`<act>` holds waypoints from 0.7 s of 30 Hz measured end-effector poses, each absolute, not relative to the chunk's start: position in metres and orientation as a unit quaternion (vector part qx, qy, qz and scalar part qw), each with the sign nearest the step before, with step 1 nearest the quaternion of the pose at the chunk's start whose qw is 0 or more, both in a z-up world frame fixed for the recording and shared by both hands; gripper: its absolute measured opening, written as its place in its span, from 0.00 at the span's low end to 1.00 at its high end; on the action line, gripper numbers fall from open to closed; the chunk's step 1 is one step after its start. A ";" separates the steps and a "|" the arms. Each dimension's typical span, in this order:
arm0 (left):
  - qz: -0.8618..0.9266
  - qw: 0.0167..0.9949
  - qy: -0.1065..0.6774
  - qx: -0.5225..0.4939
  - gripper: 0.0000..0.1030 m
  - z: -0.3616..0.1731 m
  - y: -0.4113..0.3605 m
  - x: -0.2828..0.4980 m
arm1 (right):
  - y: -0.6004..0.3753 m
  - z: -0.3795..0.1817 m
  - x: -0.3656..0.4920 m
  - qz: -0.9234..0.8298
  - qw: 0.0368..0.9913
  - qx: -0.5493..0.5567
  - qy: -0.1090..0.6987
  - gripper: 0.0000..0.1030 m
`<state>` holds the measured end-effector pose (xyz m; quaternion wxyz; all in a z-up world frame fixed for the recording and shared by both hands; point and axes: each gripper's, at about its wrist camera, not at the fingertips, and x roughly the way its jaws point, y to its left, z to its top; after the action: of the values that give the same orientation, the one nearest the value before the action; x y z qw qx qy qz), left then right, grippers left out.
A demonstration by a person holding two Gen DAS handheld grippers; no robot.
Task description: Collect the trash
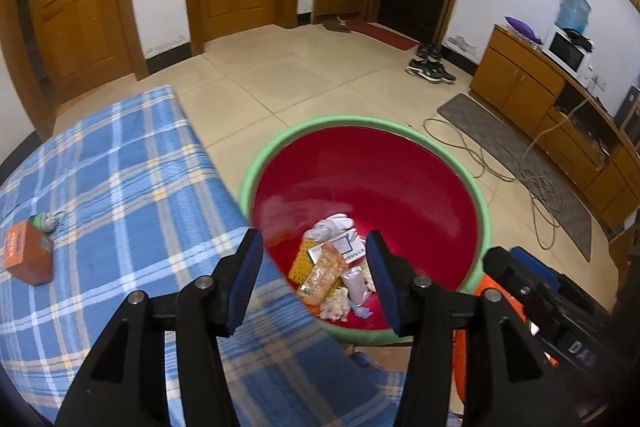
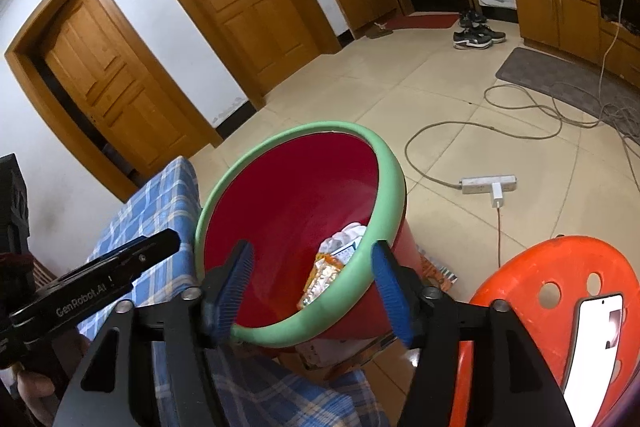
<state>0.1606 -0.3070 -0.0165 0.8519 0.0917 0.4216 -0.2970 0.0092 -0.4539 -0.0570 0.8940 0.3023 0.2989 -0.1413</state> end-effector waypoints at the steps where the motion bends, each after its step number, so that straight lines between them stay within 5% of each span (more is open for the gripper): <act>1: -0.290 0.855 0.421 0.091 0.52 -0.016 -0.302 0.162 | -0.453 -0.056 0.009 -0.140 0.894 0.303 0.298 0.67; 21: -0.155 0.896 0.413 0.056 0.62 -0.001 -0.177 0.204 | -0.424 -0.042 0.002 -0.139 0.893 0.298 0.308 0.68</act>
<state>0.2041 -0.1774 -0.0013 0.8957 0.0558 0.4130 -0.1550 0.0021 -0.4240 -0.0424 0.8925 0.2983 0.3084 -0.1389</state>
